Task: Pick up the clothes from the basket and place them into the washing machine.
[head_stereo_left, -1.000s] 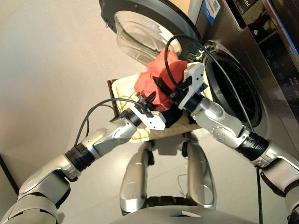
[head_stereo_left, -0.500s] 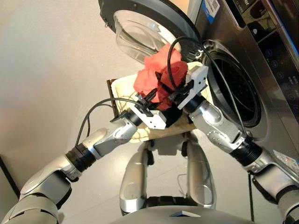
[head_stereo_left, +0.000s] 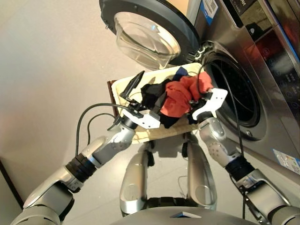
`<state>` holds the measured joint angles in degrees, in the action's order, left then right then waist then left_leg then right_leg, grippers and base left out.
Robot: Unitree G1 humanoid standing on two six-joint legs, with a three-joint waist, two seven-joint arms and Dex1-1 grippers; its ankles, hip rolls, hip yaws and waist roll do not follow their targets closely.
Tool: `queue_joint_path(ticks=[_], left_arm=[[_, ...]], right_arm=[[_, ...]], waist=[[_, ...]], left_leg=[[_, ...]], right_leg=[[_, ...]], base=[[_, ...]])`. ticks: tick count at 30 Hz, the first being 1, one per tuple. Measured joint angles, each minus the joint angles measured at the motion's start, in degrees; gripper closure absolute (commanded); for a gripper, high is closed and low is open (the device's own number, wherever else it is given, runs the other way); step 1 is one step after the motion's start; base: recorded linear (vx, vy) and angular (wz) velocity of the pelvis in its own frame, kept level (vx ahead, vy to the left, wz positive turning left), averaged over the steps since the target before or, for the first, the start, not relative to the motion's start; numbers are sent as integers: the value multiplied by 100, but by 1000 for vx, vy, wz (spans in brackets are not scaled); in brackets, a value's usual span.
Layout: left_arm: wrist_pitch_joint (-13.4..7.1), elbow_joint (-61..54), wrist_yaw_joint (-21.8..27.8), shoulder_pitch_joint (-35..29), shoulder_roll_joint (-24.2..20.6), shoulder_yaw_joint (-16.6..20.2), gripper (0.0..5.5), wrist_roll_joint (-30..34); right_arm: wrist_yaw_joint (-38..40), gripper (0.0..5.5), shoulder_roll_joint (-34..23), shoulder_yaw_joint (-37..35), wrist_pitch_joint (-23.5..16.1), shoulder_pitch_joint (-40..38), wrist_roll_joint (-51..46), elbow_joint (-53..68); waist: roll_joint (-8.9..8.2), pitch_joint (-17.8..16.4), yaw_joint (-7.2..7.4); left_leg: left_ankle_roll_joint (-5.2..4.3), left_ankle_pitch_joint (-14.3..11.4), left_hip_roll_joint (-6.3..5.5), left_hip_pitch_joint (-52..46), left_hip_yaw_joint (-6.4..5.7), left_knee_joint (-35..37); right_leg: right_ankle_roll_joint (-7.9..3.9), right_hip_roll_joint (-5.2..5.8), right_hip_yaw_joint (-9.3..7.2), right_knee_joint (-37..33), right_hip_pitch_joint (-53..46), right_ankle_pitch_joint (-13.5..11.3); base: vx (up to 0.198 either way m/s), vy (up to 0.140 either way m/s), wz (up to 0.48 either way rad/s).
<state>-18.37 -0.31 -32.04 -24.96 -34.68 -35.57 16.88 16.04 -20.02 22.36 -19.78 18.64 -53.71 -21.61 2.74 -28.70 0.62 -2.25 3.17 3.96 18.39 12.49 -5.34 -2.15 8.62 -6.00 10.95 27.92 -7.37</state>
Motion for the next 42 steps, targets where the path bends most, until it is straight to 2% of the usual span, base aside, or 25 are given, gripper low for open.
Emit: queue_joint_path(ticks=[7, 14, 17, 21, 23, 29, 30, 35, 42], left_arm=[[-2, -1, -29, 31, 6, -12, 0, -122], [-3, -53, -137, 31, -7, -34, 0, -158], [-3, -134, -209, 118, -6, -67, 0, -373], [-5, -151, -213, 181, -15, -82, 0, -567], [-39, -160, -213, 150, -66, -78, 0, -695], [-78, -201, -206, 192, -299, -76, 0, -1013], [-80, -206, -202, 200, -311, -76, 0, -1033], [-125, -292, -142, 124, -443, -44, 0, -1152], [-135, -549, -143, 163, -650, 41, 0, -1237]], right_arm=[[451, 550, 148, -546, -344, -129, -175, -621], [957, 550, 261, -960, -464, 375, -277, -1270], [956, 550, 278, -1255, -634, 644, -811, -1357], [827, 550, 339, -1459, -989, 1065, -1245, -1829], [763, 550, 412, -1637, -1178, 1298, -1428, -1995], [297, 550, 375, -2623, -1315, 2146, -2843, -2384], [250, 550, 366, -2755, -1386, 2189, -2991, -2394], [241, 550, 189, -2982, -1692, 2708, -3230, -2686], [878, 550, -618, -3243, -1718, 3140, -3090, -2946]], waist=[[-2, 8, 16], [2, 164, 2], [2, 164, -73], [3, 100, -75], [3, 70, -77], [107, -156, -165], [119, -164, -229], [144, -176, -239], [184, -184, -310]], left_leg=[[1, 6, 1, -56, 6, 19], [13, 17, -8, 131, -8, 6], [27, 32, -12, 364, -19, -45], [27, 29, -11, 669, -116, -194], [27, 25, -18, 863, -187, -314], [21, -9, -27, 1574, -268, -756], [24, -27, -15, 1686, -260, -841], [46, -194, 11, 2304, -278, -1408], [116, -627, 106, 3325, -326, -2620]], right_leg=[[0, -1, 1, -22, -60, -13], [-11, -3, -2, -126, 62, -87], [0, 4, -1, -110, 276, -118], [43, 22, -49, -68, 482, -154], [-23, 38, -5, 30, 629, -104], [-16, 72, 71, 407, 1281, -81], [-4, 71, 91, 480, 1398, -70], [61, 102, 165, 1000, 2000, 63], [61, 99, 349, 1984, 2939, 360]], base=[[0, 0, 0], [0, 0, 0], [0, 0, 0], [0, 0, 0], [-35, -7, 190], [-12, -2, 23], [0, 0, 0], [0, 0, 0], [-15, -1, 8]])
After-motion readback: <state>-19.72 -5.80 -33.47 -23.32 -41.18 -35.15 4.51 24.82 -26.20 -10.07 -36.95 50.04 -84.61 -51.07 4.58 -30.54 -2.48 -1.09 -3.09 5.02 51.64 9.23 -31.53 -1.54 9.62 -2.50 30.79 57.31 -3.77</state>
